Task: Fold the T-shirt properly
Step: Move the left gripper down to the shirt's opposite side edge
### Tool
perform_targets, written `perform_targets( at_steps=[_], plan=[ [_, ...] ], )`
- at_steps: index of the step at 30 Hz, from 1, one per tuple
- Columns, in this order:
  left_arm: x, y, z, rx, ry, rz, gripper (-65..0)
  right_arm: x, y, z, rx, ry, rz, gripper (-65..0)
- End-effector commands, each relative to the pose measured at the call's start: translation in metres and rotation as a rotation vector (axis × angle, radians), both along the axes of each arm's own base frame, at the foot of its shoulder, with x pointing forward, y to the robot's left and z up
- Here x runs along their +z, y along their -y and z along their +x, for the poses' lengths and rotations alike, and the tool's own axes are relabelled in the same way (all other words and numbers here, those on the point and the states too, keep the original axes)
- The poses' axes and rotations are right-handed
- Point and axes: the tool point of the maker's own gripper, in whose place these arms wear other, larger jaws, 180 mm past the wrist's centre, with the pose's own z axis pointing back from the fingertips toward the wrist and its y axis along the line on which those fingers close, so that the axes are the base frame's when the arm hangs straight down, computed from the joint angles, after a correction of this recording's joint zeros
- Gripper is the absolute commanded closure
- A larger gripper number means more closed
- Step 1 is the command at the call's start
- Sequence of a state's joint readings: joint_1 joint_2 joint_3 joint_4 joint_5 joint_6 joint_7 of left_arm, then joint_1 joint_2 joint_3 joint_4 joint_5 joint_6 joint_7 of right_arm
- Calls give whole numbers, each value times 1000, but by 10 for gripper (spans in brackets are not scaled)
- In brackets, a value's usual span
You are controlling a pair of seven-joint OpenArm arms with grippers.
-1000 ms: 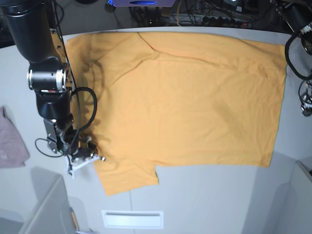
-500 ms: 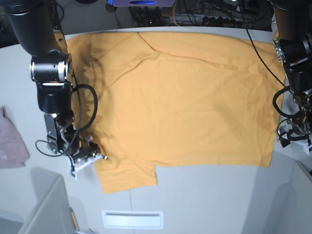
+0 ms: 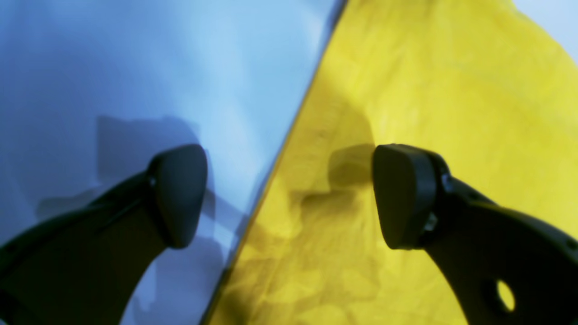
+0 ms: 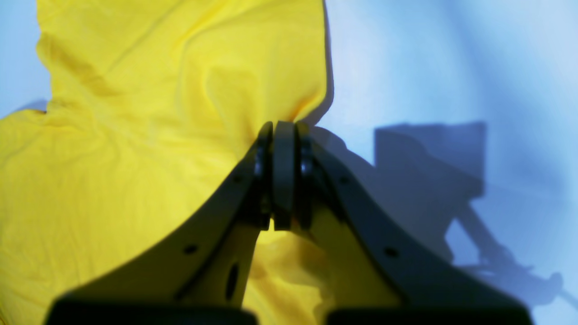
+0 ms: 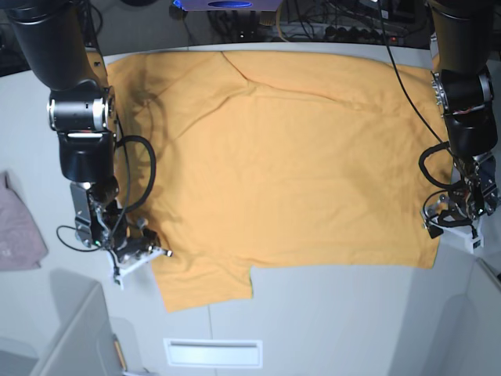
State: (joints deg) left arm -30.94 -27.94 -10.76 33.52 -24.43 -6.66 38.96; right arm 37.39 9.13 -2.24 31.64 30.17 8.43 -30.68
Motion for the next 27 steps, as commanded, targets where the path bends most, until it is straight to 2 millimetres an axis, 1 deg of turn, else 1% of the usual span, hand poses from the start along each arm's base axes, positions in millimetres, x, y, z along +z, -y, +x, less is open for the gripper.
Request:
perform_targets(
  at_steps=[1,3,4,6,8,9,13,15,17,19,21,23,26,27],
  plan=[
    [3,1,2,0,-6,-12,-536,26,3,21,-7,75,5,0],
    [1,3,1,-1,-9,-15,-444,23,3,19,-7,69,4,0],
    [0,3,1,-2,-9,-16,-370,23,3,19,-7,71,4,0],
    [0,4,1,-2,-11,-17,-202,21,3,17,-7,68,4,0],
    [0,4,1,-3,-11,-17,-56,19,3,16,-7,64,4,0],
    [0,4,1,-2,-11,-18,0,16,3,13,-8,58,4,0],
    [2,2,1,4,-7,-22,0,12,4,10,-10,53,2,0],
    [1,3,-1,3,-19,-28,0,12,12,9,-17,51,-6,0],
    [3,7,-5,-20,-36,-25,0,12,15,9,-20,49,-9,0],
    [15,12,-4,-67,-18,5,0,12,16,8,-21,48,-10,0],
    [25,20,-8,-116,-18,32,0,12,18,8,-22,48,-14,0],
    [32,25,-15,-139,-21,42,0,12,24,8,-29,48,-21,0],
    [39,14,-38,-87,-31,19,0,12,25,8,-30,48,-22,0],
    [40,15,-44,-74,-35,4,0,12,25,8,-30,48,-22,0]
  ],
)
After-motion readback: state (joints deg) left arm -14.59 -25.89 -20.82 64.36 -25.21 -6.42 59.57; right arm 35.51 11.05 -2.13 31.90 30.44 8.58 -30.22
